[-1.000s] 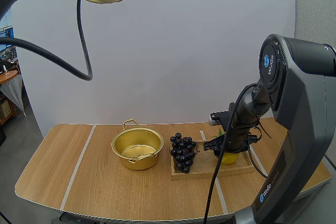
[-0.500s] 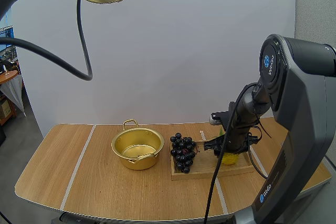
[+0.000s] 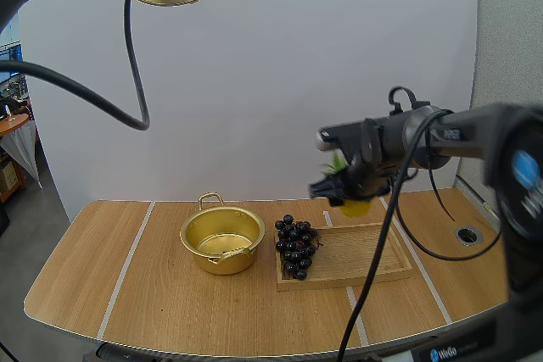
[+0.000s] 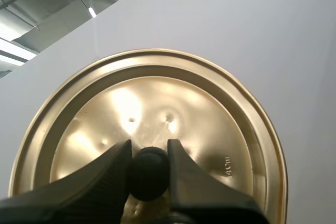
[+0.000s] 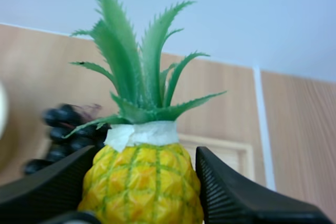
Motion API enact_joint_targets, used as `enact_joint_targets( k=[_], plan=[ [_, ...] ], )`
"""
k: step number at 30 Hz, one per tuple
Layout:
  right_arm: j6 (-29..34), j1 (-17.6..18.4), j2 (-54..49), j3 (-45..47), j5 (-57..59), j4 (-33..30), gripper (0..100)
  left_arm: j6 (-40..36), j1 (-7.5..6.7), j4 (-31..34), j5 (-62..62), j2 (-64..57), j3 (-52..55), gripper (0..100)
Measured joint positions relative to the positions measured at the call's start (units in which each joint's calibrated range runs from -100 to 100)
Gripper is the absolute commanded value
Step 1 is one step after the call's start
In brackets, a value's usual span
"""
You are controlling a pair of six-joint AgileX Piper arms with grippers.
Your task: Open the pot, put the pineapple inside, and close it
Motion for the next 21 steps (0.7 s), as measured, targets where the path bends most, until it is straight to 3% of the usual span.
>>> enact_joint_targets(
  k=[4,9,19,21],
  plan=[
    [-0.10,3.32,-5.04,0.00,0.34,0.10,0,0.00,0.00,0.00,0.00,0.00,0.00,0],
    [-0.20,11.31,-11.34,-2.74,1.81,2.23,0,0.00,0.00,0.00,0.00,0.00,0.00,0],
    [-0.20,20.48,-9.29,-8.19,5.72,5.88,0,0.00,0.00,0.00,0.00,0.00,0.00,0],
    [-0.20,20.99,-8.42,-8.96,5.72,6.82,0,0.00,0.00,0.00,0.00,0.00,0.00,0]
  ],
)
